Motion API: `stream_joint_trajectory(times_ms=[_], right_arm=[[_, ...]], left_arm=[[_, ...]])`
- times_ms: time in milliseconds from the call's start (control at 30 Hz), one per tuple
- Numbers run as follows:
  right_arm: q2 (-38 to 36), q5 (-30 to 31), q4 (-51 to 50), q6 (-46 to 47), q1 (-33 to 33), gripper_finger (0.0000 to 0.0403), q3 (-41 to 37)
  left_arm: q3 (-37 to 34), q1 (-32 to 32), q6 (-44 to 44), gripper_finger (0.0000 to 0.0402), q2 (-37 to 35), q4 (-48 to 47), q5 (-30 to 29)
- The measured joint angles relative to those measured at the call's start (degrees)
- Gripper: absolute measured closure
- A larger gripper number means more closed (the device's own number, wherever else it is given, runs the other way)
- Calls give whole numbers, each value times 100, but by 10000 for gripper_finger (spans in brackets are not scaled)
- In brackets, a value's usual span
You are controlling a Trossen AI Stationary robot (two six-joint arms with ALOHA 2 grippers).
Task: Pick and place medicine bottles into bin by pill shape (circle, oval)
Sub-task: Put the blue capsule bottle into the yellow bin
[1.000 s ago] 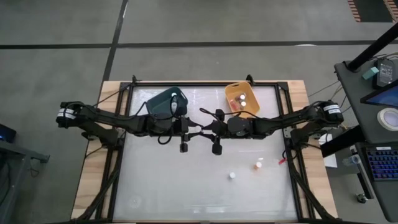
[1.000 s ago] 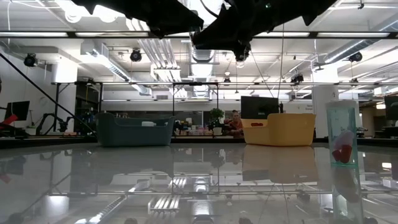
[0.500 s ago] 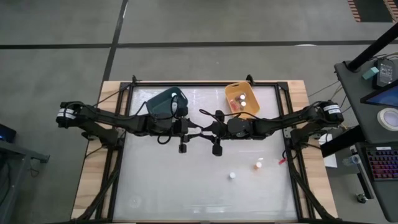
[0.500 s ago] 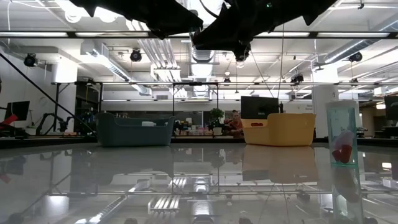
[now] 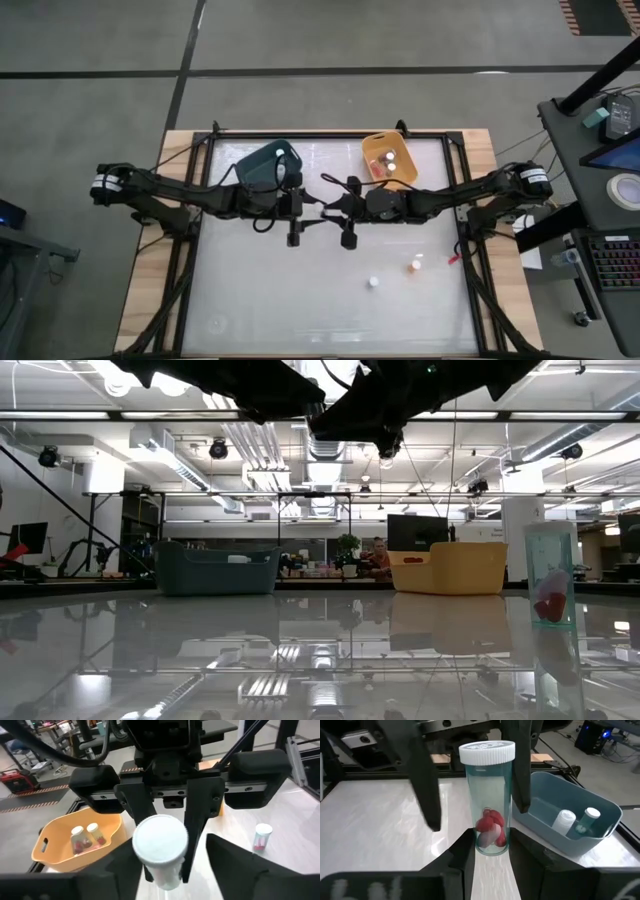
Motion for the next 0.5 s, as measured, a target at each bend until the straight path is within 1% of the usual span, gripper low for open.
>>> stream_joint_trajectory(times_ms=[133,300,400,500], right_arm=[[-12,7,-108,117,-4,305,0],[-132,4,-614,601,-94,305,8],[-213,134,-1580,1041,-253,305,223],[-247,232,-2822,1485,-489,305,617]], left_arm=[[-4,-2,30,170,-83,-100,-374],[-9,-2,247,155,-386,-599,-636],[-13,-2,240,155,-573,-807,-940],[-20,0,237,155,-696,-960,-1144]])
